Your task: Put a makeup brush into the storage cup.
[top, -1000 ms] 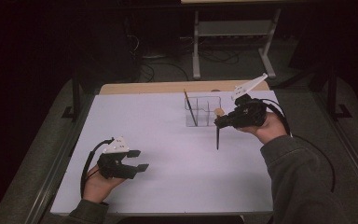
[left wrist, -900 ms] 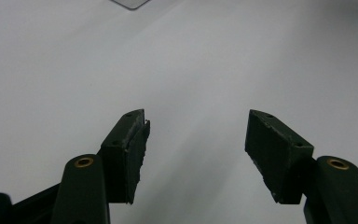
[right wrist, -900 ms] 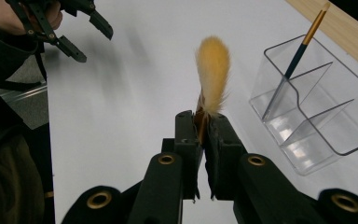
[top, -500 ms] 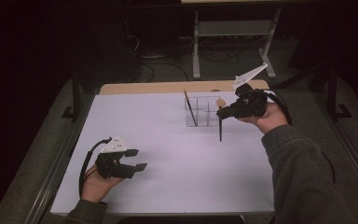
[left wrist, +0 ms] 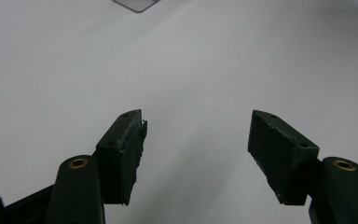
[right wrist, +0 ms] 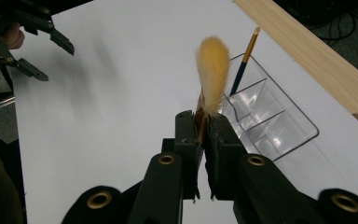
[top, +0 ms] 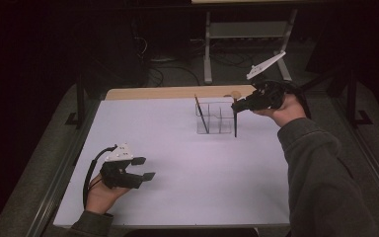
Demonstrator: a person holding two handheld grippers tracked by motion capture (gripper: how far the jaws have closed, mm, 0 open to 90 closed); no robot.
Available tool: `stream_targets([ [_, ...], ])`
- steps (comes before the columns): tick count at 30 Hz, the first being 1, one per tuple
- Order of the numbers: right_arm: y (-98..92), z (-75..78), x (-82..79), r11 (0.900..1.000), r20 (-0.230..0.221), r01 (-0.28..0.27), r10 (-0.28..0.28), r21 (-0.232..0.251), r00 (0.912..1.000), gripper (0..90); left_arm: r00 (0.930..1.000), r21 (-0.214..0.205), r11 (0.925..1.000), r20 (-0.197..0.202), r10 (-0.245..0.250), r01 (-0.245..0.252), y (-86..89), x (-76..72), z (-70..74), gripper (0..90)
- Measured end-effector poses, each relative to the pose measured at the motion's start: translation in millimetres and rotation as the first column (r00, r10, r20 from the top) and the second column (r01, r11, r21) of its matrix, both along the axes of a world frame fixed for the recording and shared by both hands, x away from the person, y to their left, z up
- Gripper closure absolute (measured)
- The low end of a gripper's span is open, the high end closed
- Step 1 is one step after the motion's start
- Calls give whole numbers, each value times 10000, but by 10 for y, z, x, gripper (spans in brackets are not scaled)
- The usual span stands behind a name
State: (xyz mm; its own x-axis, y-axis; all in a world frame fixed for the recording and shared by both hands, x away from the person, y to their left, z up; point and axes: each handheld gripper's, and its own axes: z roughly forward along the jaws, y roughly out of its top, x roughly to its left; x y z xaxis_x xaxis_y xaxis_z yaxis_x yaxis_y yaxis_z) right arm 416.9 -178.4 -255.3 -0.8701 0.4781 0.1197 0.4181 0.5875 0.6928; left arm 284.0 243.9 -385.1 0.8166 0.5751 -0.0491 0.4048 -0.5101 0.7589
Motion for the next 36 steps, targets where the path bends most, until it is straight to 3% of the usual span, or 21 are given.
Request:
stream_targets([
  [12,71,107,171,9997,142,216,-215,-66,9997,831,9999,233,9997,74,-87,85,9,11,-17,342],
  [24,150,173,328,9991,234,416,-415,-15,9989,831,9999,219,9998,111,-25,23,35,8,-15,335],
  [29,179,228,381,9988,406,494,-493,-5,9980,831,9999,-46,10000,102,84,-84,29,1,-23,332],
  [30,184,239,390,9987,417,510,-510,-9,9978,831,9999,104,9999,125,35,-36,38,4,-17,330],
  [36,200,289,433,9981,487,609,-610,44,9969,831,9999,101,9999,133,57,-58,56,9,-13,325],
])
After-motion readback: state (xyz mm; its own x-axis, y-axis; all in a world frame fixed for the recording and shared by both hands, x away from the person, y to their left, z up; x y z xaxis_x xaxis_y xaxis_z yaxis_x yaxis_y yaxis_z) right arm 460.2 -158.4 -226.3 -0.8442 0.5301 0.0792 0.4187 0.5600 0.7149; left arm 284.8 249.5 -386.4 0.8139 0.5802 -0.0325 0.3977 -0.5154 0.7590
